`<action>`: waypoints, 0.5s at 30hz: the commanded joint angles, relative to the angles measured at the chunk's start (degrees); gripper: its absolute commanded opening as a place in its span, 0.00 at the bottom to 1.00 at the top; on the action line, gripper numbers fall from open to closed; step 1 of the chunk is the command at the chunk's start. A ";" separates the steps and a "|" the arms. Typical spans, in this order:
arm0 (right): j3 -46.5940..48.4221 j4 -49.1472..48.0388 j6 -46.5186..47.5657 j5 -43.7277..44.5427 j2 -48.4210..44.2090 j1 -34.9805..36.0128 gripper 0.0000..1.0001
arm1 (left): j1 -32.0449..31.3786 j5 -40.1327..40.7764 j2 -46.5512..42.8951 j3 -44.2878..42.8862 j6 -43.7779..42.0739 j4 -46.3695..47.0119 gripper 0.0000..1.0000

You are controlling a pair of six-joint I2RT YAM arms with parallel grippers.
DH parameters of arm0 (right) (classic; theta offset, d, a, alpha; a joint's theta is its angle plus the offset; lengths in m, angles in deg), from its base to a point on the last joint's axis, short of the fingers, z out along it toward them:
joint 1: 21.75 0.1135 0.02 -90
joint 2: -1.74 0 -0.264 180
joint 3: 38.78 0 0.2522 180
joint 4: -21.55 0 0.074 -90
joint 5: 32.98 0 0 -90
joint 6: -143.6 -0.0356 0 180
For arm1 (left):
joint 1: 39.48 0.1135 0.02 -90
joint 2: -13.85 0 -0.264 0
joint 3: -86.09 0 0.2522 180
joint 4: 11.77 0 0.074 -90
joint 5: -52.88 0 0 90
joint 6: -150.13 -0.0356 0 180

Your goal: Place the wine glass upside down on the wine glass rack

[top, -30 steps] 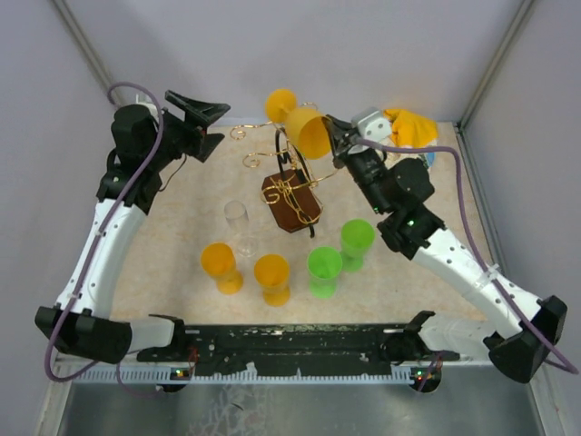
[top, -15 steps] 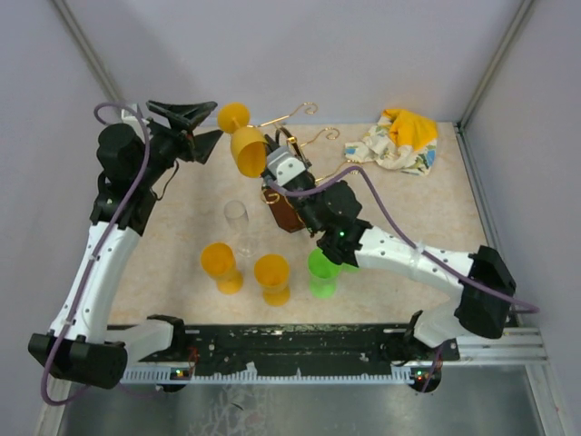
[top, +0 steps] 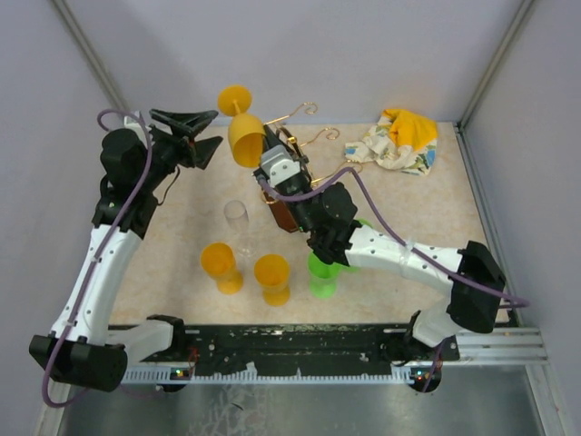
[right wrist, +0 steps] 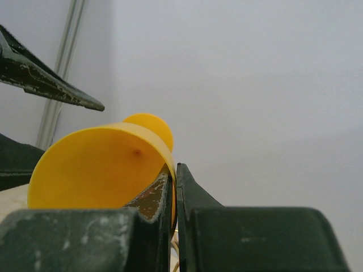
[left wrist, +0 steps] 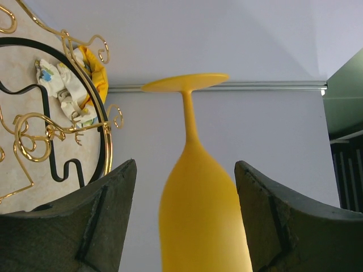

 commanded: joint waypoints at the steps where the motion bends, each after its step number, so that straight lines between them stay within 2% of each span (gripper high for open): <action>1: 3.69 -2.86 -0.30 -0.80 0.10 1.39 0.00 | 0.39 0.32 -1.07 1.22 -1.05 0.00 0.75; 9: 6.00 -1.27 2.03 -0.03 3.11 4.07 0.00 | 0.42 -1.21 -0.29 2.16 -0.13 1.90 0.69; 15: 7.35 -0.39 3.77 0.86 5.11 5.94 0.00 | 0.54 -1.40 -0.29 2.68 0.16 3.23 0.58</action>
